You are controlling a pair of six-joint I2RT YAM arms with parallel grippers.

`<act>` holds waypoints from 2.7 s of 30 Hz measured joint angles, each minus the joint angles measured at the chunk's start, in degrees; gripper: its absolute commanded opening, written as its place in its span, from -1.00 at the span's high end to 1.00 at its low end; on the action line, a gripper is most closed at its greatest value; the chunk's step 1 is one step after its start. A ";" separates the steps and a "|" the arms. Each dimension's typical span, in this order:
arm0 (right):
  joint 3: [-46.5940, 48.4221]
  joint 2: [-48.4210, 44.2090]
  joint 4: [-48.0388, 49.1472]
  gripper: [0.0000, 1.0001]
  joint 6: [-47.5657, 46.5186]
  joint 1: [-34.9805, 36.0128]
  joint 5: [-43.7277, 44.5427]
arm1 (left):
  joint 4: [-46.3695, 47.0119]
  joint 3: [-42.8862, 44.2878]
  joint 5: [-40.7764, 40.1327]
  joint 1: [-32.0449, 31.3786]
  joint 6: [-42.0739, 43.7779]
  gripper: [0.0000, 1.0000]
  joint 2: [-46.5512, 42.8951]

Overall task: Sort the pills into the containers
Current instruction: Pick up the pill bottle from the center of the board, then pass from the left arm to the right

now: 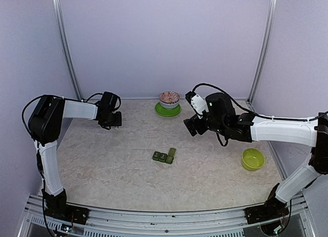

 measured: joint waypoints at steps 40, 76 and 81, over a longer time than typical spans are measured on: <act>-10.88 -9.77 12.59 -0.99 0.26 -0.09 -28.00 | 9.22 -7.74 33.97 -9.57 0.68 0.87 -18.93; -17.90 -10.01 38.42 -0.38 7.69 -0.11 -48.70 | 47.04 -17.53 52.37 -27.61 -11.13 0.85 -24.79; -17.92 -9.79 39.58 -0.30 8.46 -0.11 -49.37 | 47.08 -17.53 51.60 -28.00 -11.15 0.85 -24.44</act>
